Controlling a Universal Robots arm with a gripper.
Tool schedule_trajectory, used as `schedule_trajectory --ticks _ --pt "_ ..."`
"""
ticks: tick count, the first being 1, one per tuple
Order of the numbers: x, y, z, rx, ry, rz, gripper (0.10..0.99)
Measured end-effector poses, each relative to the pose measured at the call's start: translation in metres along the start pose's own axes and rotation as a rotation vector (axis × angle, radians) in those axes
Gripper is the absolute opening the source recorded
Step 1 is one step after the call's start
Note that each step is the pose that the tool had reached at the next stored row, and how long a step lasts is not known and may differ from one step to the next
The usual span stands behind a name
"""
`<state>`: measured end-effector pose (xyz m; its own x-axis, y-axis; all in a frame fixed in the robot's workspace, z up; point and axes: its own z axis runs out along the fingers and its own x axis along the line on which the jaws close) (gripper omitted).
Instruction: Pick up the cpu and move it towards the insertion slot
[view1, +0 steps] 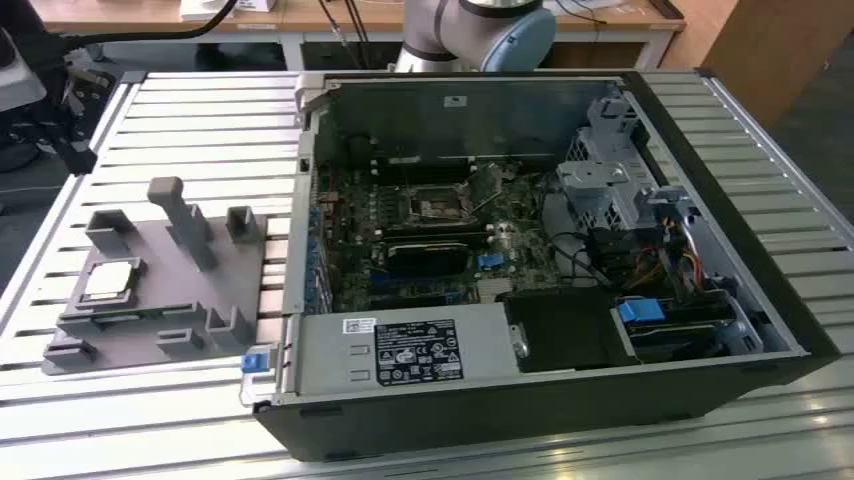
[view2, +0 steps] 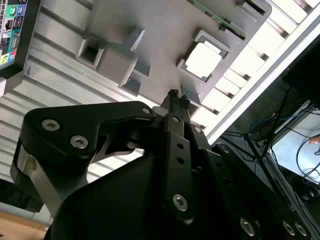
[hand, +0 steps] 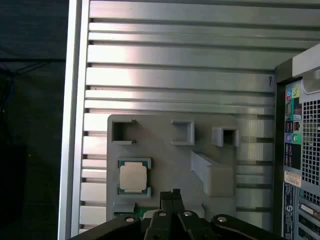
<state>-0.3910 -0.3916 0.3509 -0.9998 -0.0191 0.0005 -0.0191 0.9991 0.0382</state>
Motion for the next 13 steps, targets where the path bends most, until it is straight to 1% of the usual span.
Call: schedule_trajectory --ticks 7,13 --pt "0.0003 0.0000 -0.0001 0.000 0.0002 0.000 0.106" --pt "0.0025 0.0001 0.0000 0.000 0.0000 0.000 0.106"
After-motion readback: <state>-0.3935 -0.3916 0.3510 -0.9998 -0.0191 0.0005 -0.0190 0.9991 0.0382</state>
